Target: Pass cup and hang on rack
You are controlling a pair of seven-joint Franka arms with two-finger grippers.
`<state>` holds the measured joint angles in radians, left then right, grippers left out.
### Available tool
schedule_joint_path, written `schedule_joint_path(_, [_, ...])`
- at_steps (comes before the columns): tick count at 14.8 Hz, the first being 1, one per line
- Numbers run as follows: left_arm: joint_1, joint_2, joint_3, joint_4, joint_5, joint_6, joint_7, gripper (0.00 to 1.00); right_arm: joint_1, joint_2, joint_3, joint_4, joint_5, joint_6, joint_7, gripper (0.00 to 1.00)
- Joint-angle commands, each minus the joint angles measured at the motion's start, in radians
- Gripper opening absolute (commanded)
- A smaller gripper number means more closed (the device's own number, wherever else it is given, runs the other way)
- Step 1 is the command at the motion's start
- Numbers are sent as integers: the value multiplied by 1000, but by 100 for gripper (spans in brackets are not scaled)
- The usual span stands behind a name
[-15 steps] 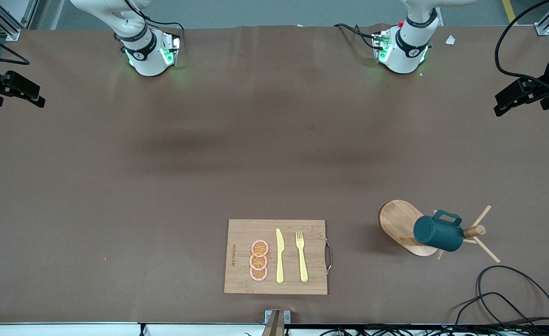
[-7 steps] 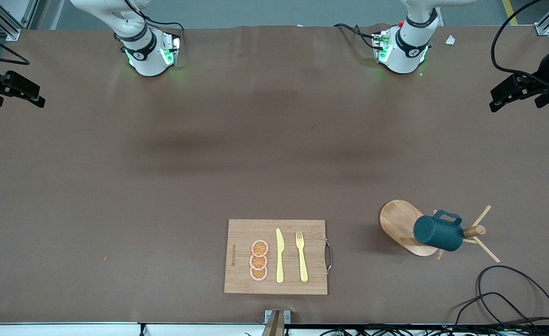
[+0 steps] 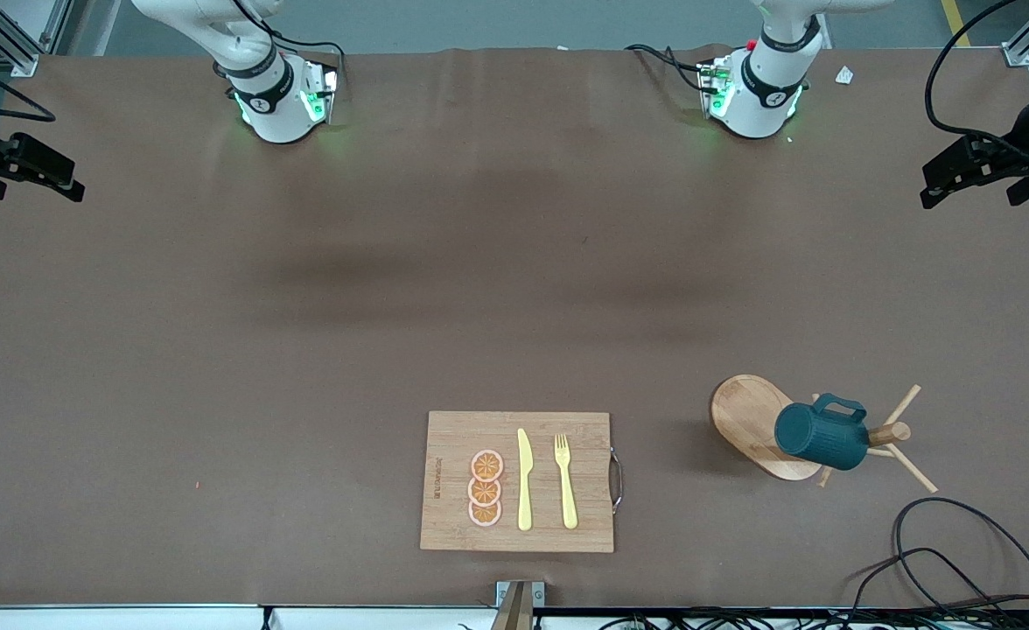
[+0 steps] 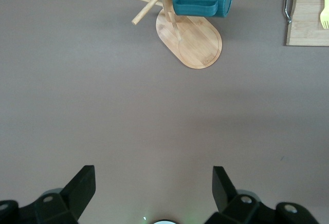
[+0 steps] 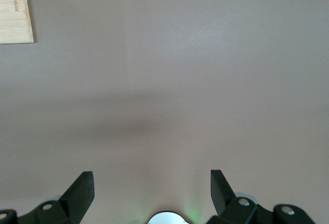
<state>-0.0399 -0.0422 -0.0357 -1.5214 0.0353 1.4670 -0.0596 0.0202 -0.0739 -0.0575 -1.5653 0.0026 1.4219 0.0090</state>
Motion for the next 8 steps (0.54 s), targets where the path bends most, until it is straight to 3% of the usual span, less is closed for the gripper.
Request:
schedule_joint_path(1, [0,-25,3,-19,-3,6,24,100,-11,-32,7,-32,-9,5,-11,100])
schedule_joint_path(8, [-2,-31,-6,-20,-12,-47,72,100,-11,-30,7,-32,-9,5,-11,100])
